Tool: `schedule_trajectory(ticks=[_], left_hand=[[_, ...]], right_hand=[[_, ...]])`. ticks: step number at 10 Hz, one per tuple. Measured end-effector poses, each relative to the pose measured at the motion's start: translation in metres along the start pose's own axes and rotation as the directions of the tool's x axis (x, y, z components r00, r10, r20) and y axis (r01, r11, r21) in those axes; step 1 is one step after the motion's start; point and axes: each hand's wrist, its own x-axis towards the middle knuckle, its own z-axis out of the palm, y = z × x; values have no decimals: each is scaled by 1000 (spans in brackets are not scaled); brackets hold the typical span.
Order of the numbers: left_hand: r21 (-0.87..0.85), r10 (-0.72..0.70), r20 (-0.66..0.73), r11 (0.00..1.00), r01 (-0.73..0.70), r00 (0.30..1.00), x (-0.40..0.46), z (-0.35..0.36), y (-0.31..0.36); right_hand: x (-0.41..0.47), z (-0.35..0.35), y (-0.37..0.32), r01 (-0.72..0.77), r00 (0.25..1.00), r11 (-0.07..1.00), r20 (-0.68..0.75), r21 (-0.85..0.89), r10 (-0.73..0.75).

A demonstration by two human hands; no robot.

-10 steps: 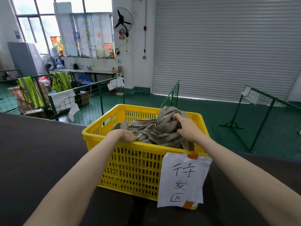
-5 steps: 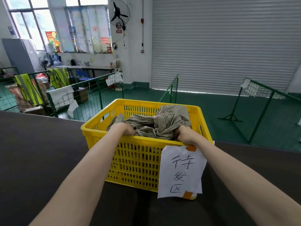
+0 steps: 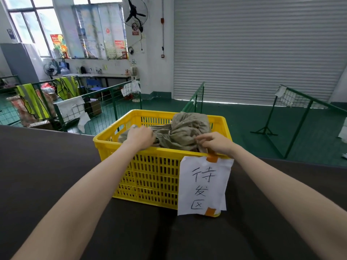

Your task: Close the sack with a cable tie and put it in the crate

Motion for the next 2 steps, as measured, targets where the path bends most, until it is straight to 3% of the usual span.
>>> schedule_trajectory(ticks=[1, 2], left_hand=[[-169, 27, -242, 983, -70, 970, -8, -7, 10], [-366, 4, -269, 924, -106, 963, -10, -10, 18]], right_hand=[[-11, -5, -4, 39, 988, 998, -147, -39, -45], [-23, -11, -2, 37, 939, 999, -344, 26, -26]])
